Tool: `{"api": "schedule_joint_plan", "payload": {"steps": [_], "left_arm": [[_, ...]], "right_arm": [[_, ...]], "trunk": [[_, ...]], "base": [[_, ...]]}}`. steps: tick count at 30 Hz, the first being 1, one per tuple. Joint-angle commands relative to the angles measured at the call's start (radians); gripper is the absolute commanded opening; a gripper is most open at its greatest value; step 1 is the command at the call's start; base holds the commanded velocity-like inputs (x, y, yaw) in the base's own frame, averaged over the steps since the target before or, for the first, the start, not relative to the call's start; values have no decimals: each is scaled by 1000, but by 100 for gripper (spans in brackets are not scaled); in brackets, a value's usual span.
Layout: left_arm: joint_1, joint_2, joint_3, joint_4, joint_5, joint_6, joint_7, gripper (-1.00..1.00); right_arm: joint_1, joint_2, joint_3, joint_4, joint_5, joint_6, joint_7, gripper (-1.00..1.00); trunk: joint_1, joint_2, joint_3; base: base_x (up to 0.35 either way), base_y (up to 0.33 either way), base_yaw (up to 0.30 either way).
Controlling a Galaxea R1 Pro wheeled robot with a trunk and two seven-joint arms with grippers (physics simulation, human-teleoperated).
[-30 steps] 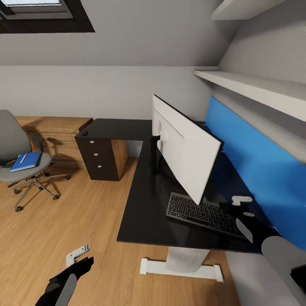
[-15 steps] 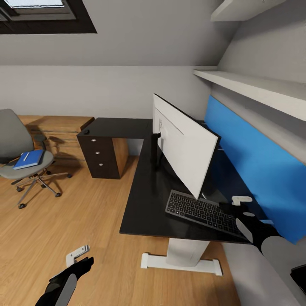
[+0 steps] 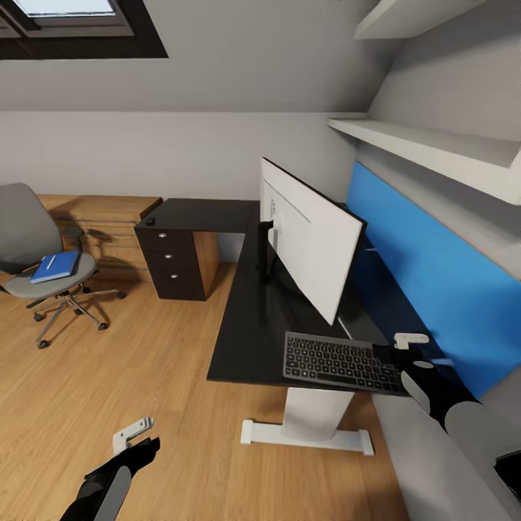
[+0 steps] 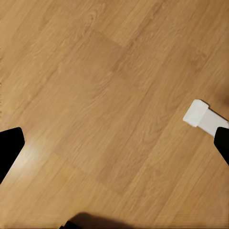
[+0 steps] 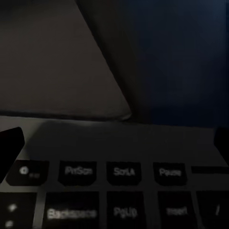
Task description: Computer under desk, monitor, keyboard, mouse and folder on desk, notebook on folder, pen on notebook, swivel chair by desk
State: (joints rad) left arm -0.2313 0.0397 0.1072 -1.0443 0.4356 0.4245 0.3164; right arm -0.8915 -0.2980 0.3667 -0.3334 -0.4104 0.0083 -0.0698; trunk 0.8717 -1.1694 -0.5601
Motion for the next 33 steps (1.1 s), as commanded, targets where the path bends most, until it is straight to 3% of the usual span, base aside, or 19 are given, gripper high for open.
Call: {"api": "schedule_joint_plan", "payload": {"steps": [1,16,33], "left_arm": [[0,0,-1,-2,11,3,7,100],[0,0,-1,-2,9,4,7,100],[0,0,-3,0,9,3,7,100]], "right_arm": [[0,-1,12,34,-14,1,-5,100],[0,-1,12,34,-14,-1,-5,100],[0,-1,12,34,-14,0,-5,100]], "trunk": [[0,-1,-1],[0,-1,-1],[0,-1,-1]], "base": [[-53,0,0],[-6,2,0],[-22,105,0]]}}
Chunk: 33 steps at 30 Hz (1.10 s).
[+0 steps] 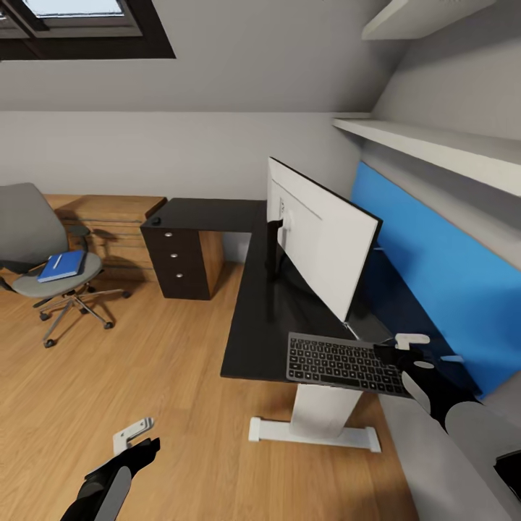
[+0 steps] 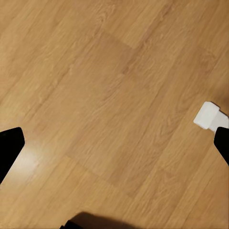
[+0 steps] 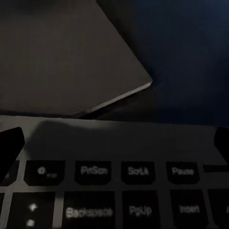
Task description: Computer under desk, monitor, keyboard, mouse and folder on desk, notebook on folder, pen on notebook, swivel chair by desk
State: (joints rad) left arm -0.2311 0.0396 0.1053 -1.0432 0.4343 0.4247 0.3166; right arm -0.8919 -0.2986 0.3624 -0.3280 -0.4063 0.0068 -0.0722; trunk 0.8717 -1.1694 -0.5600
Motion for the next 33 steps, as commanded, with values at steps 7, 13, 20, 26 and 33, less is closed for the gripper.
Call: {"api": "schedule_joint_plan", "payload": {"steps": [7,13,20,26,33], "left_arm": [[-1,-1,-1,-1,11,3,7,100],[-1,-2,-2,0,11,3,7,100],[-1,-3,-3,2,11,3,7,100],[-1,-3,-3,2,11,3,7,100],[-1,-4,-3,3,11,3,7,100]], "right_arm": [[1,-1,16,29,-19,1,-3,100],[1,-1,16,29,-18,1,-3,100],[1,-1,16,27,-19,2,-3,100],[1,-1,16,27,-19,2,-3,100],[1,-1,16,27,-19,2,-3,100]], "trunk": [[0,-1,-1],[0,-1,-1],[0,-1,-1],[0,-1,-1],[0,-1,-1]], "base": [[-120,88,0],[-81,54,0],[-4,2,0],[0,0,0],[0,0,0]]}}
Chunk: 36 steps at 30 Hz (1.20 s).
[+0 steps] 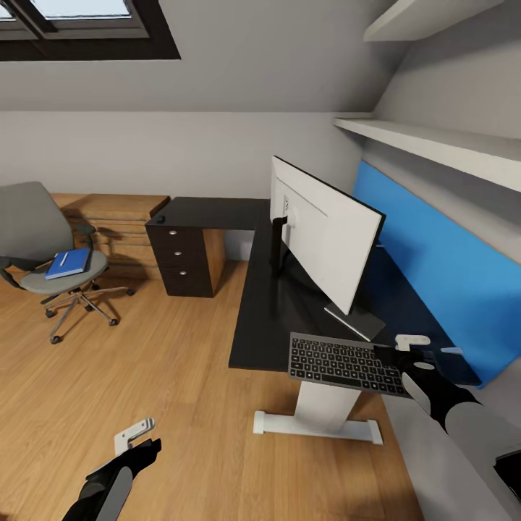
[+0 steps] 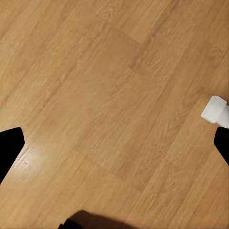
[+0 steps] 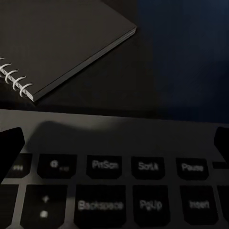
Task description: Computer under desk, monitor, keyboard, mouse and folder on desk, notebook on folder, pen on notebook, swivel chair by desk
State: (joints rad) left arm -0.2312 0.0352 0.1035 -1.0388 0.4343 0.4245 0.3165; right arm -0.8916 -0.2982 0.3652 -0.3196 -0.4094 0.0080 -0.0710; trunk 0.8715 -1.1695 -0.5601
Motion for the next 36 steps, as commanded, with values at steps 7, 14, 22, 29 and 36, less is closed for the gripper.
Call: {"api": "schedule_joint_plan", "payload": {"steps": [7,14,22,29,36], "left_arm": [[-1,0,-2,5,11,3,7,100],[0,0,-7,20,11,3,7,100],[0,-4,-10,23,11,2,6,100],[0,-5,-10,23,11,2,6,100],[0,-5,-10,23,11,1,6,100]], "right_arm": [[0,-1,12,12,-17,0,-7,100],[0,-4,7,-22,-25,2,-10,100],[0,-10,-14,-61,-31,5,-10,100],[0,-10,-27,-64,-32,10,-10,100],[0,-11,-119,-65,-31,65,-12,100]], "trunk": [[0,0,-1],[0,0,-1],[0,0,-1],[0,0,-1],[0,0,-1]], "base": [[0,0,0],[0,0,0],[0,0,0],[0,0,0],[-27,0,0]]}}
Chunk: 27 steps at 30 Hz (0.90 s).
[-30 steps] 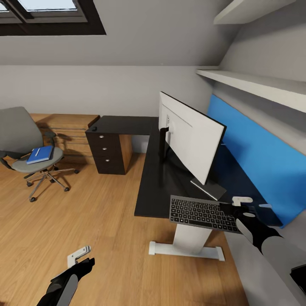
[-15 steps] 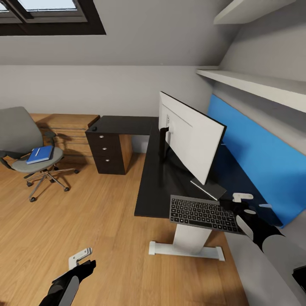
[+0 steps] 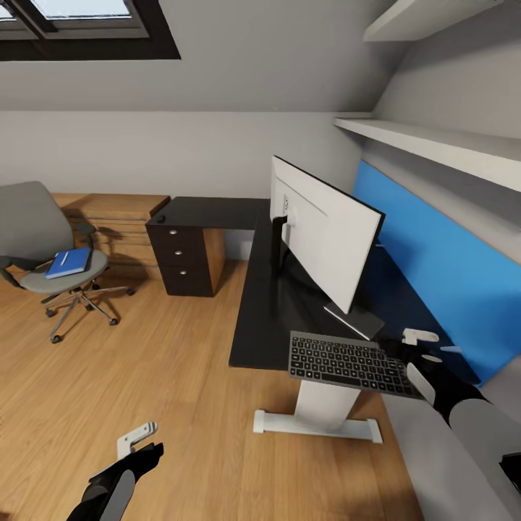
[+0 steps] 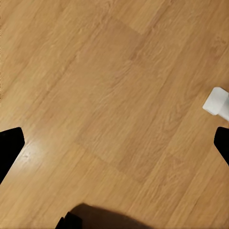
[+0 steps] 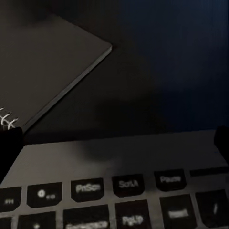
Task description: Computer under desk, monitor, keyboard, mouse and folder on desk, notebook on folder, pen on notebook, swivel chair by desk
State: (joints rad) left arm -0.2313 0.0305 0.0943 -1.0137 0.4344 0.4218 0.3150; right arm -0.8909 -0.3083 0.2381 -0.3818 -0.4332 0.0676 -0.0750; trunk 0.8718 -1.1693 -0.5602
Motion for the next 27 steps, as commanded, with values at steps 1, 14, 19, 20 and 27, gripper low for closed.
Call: {"api": "schedule_joint_plan", "payload": {"steps": [1,14,19,20,27], "left_arm": [[0,0,-1,-2,10,4,7,100],[0,0,-1,-2,10,3,7,100],[0,0,-1,-2,10,3,7,100],[-1,0,-1,-2,10,3,7,100],[0,0,-1,-2,10,3,7,100]], "right_arm": [[0,-2,2,-2,-7,17,-8,100],[0,-17,-211,-2,-4,174,-12,100],[0,-17,-216,-2,-4,175,-12,100],[0,-17,-217,-3,-4,175,-11,100],[0,-17,-218,-3,-4,170,-11,100]], "trunk": [[0,-1,-1],[0,-1,-1],[0,-1,-1],[0,-1,-1],[0,-1,-1]], "base": [[-123,0,0],[-138,0,0],[-5,0,0],[-2,0,0],[-1,0,0]]}}
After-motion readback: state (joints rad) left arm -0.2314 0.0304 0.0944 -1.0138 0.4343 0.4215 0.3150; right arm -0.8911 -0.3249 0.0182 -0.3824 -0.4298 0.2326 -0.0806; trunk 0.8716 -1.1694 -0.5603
